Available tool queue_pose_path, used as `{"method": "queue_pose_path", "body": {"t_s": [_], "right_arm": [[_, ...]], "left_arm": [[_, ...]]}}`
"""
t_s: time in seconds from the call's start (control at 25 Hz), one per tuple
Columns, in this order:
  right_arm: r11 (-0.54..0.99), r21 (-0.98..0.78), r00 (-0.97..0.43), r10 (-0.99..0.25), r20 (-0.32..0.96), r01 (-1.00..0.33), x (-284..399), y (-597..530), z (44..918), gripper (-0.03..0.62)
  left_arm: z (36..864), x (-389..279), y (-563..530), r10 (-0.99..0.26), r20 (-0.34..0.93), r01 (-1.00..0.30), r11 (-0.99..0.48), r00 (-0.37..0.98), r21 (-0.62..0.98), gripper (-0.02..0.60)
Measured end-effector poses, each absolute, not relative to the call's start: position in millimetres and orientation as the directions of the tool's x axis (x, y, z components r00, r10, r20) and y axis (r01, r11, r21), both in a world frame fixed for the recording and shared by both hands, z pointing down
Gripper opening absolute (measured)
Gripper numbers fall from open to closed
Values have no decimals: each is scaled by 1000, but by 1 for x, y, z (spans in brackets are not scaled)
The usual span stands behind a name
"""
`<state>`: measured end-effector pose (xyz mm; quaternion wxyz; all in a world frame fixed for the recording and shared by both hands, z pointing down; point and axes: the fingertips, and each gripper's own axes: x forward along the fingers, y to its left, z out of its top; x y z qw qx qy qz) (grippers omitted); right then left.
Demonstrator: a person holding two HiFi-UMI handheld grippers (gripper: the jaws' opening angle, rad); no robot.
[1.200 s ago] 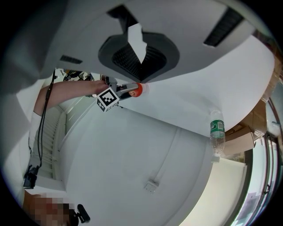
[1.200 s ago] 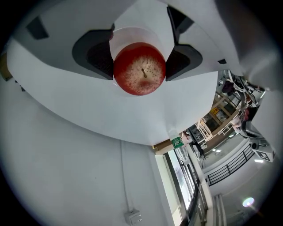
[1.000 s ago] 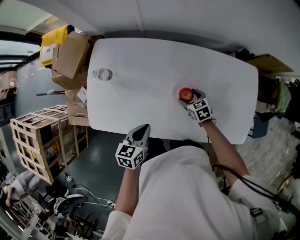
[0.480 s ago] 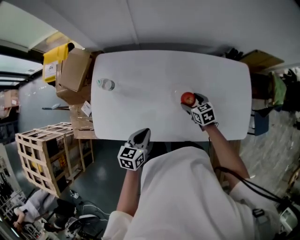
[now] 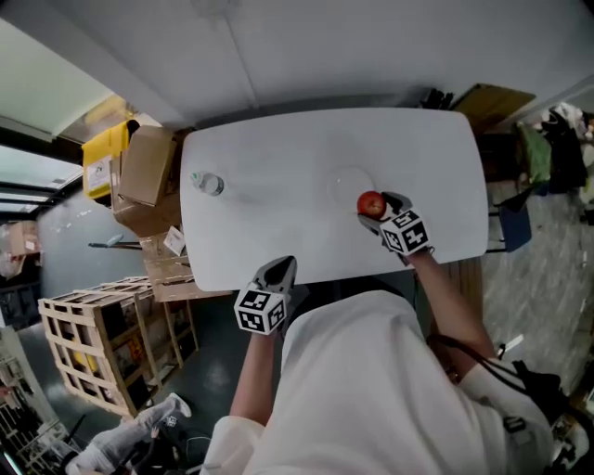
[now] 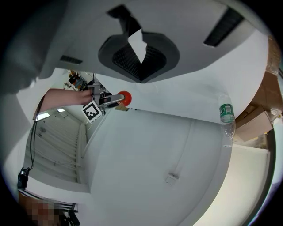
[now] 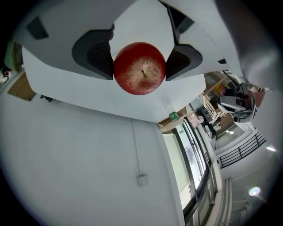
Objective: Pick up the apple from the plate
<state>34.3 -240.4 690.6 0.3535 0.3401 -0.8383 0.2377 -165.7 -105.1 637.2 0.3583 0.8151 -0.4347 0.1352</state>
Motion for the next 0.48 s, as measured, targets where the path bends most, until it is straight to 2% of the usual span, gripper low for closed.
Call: {"method": "queue_pose_path", "body": {"t_s": [0.48], "right_arm": [[508, -139, -441, -544, 714, -850, 107, -189, 647, 360]], "left_arm": [[635, -158, -89, -545, 517, -751, -483, 660, 450, 2]]}}
